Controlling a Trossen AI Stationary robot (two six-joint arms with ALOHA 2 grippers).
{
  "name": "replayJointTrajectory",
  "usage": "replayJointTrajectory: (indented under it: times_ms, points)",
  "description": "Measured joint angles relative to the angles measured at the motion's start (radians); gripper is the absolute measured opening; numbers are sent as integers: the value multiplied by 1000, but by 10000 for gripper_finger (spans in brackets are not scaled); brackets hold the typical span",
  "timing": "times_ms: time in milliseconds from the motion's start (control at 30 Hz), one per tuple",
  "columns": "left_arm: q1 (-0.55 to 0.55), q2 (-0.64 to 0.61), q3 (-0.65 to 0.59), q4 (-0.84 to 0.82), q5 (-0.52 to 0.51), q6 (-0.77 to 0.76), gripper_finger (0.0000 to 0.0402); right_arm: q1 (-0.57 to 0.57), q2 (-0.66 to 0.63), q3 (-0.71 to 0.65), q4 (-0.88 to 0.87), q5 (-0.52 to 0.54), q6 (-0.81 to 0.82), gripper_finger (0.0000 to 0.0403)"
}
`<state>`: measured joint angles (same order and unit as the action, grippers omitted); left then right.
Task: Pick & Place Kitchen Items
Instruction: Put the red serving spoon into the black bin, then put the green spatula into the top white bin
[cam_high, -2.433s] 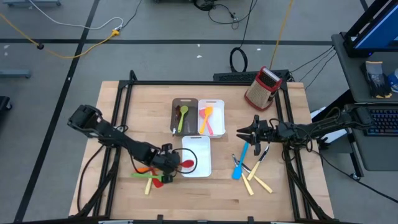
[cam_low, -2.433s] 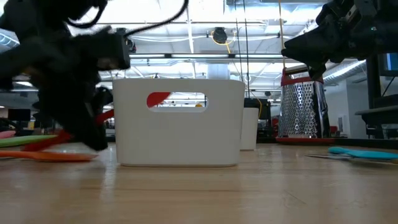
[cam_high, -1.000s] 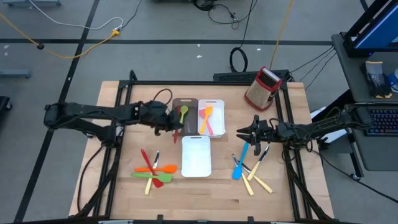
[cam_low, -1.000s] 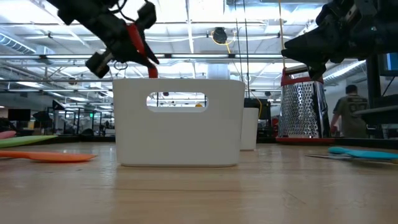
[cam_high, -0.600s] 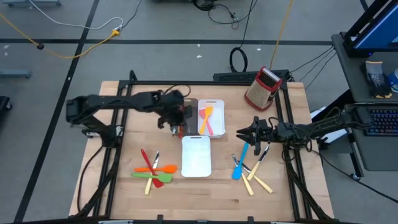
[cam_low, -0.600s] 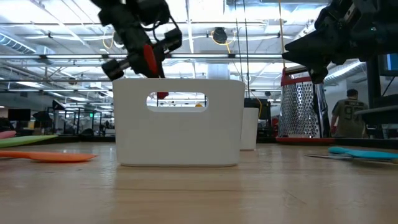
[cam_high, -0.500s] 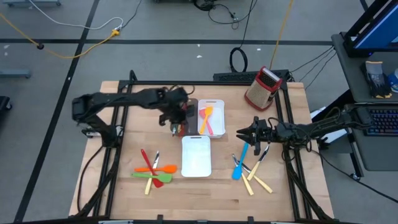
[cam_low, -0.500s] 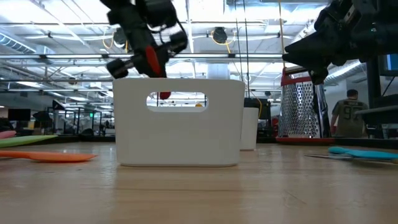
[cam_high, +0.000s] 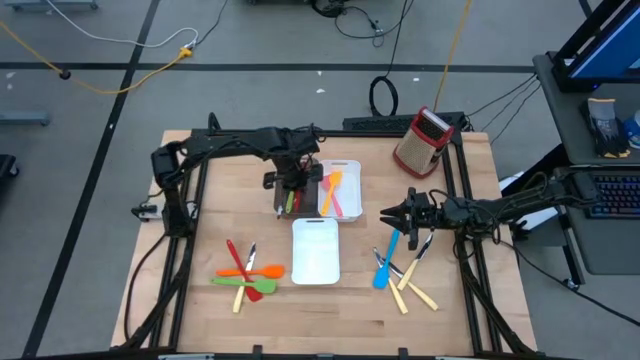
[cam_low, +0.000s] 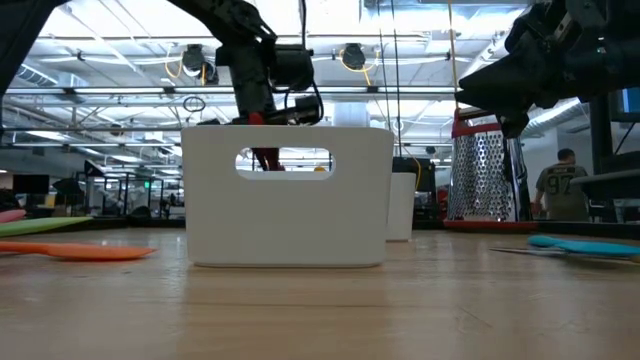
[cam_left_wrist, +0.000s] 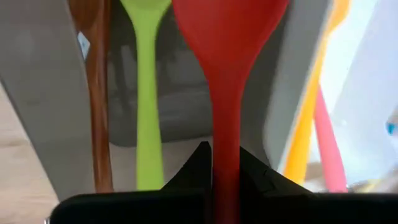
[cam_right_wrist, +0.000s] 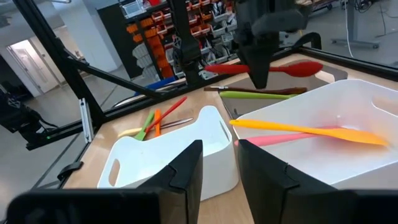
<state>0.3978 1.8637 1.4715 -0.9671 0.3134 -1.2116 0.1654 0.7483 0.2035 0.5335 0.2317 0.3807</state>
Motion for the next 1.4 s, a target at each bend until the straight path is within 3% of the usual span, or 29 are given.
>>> replayJointTrajectory:
  times_ms: [167, 633, 767, 900, 1167, 1400]
  points:
    - [17, 11, -2, -11, 6, -2, 26, 0, 0, 0, 0, 0, 0, 93]
    - [14, 14, -2, 2, -17, 49, 127, 0, 0, 0, 0, 0, -3, 93]
    - [17, -25, -3, -40, 51, 78, 150, 0, 0, 0, 0, 0, -3, 93]
    - [0, -127, -3, -82, 48, 83, 147, 0, 0, 0, 0, 0, -3, 93]
    - [-185, -362, -3, -100, -103, 86, 113, 0, 0, 0, -1, 0, -3, 93]
    - [-435, -425, -3, -102, -219, 79, 102, 0, 0, 0, -1, 3, -11, 93]
